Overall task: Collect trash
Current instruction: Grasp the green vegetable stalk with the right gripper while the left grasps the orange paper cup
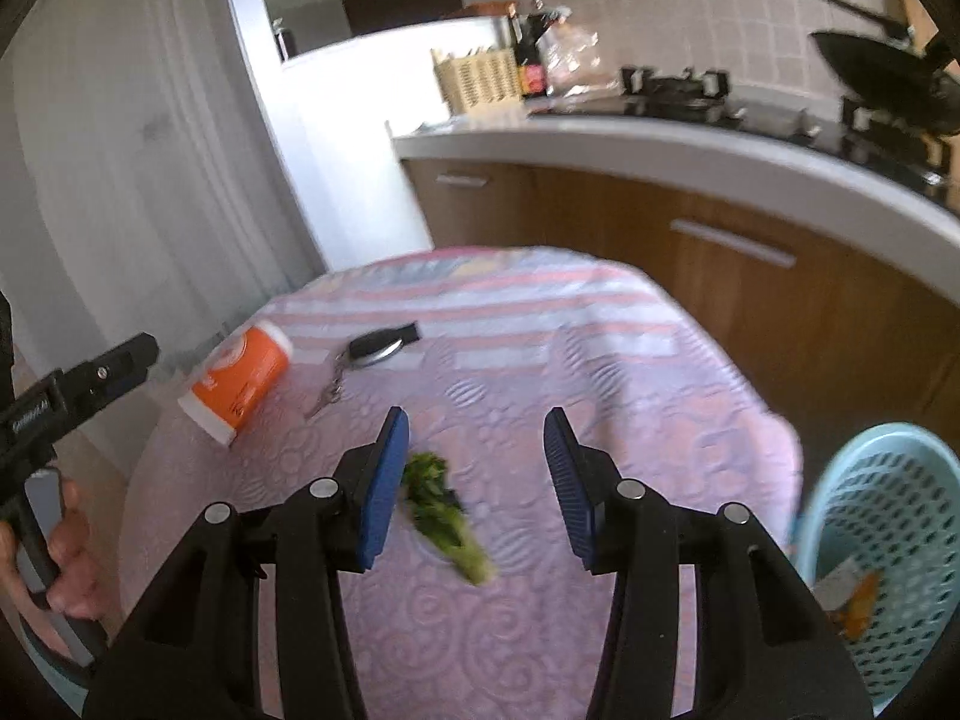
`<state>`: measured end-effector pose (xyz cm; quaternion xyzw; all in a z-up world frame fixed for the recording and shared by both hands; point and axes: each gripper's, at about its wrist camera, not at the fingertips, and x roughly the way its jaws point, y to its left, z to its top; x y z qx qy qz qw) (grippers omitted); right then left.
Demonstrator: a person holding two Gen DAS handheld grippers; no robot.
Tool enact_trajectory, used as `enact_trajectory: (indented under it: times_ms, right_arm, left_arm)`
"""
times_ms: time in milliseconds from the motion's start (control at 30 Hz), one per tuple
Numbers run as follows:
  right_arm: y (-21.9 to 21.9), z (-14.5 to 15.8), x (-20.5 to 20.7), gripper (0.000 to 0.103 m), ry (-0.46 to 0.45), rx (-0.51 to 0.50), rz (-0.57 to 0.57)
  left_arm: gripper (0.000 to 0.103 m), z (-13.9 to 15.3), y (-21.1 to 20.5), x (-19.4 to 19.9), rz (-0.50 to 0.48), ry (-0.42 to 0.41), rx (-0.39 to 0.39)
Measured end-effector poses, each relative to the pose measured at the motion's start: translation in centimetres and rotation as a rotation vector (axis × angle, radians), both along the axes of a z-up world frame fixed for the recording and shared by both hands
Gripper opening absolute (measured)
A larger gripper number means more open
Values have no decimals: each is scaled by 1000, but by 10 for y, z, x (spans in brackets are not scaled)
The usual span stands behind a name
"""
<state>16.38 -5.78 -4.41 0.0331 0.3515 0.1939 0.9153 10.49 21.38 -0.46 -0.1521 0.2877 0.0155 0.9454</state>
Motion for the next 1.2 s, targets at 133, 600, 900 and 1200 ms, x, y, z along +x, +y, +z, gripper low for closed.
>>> enact_trajectory:
  times_ms: [133, 600, 900, 1200]
  right_arm:
    - [14, -28, 9, 44, 34, 2, 15]
    - [20, -51, 17, 44, 76, 13, 48]
    - [18, -50, 15, 46, 78, 37, 58]
    - [21, -53, 12, 63, 104, -15, 56]
  left_arm:
    - [75, -18, 43, 4, 99, 52, 0]
    - [85, -68, 58, 45, 100, 182, 14]
    - [78, -80, 37, 61, 48, 221, 48]
    - [73, -73, 35, 50, 86, 153, 86]
